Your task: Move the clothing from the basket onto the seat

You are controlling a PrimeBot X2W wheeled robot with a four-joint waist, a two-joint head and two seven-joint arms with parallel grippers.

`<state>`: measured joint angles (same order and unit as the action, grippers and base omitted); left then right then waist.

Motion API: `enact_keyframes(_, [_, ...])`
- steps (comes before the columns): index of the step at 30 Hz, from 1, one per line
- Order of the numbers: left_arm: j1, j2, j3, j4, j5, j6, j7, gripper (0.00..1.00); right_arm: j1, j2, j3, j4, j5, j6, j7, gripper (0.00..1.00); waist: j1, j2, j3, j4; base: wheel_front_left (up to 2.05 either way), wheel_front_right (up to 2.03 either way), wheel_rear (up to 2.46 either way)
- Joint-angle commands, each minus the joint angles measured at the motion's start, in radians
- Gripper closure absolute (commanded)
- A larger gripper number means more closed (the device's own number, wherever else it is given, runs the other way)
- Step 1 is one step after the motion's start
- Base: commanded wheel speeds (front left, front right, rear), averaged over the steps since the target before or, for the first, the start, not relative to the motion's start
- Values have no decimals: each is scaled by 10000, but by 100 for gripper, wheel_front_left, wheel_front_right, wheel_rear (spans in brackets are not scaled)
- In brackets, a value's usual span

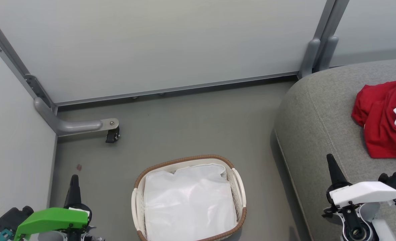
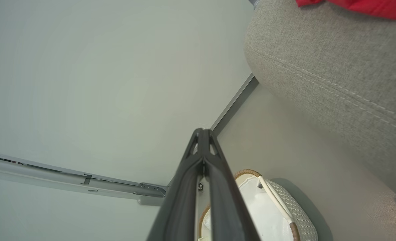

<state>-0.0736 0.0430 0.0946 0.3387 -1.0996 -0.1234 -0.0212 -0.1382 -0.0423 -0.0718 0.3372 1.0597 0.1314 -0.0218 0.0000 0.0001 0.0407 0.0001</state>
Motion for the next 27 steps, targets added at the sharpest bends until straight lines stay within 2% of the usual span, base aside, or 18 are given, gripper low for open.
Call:
enact_keyframes(1, [-241, 74, 38, -137, -274, -65, 65, 100, 12, -66, -45, -150, 284, -7, 75, 100, 0, -1, -8, 0, 0, 0, 0])
enact_keyframes(27, [-349, 90, 131, -548, -2656, -87, 712, 100, 187, -85, -244, -554, 2847, -9, 717, 100, 0, -1, -163, 0, 0, 0, 0])
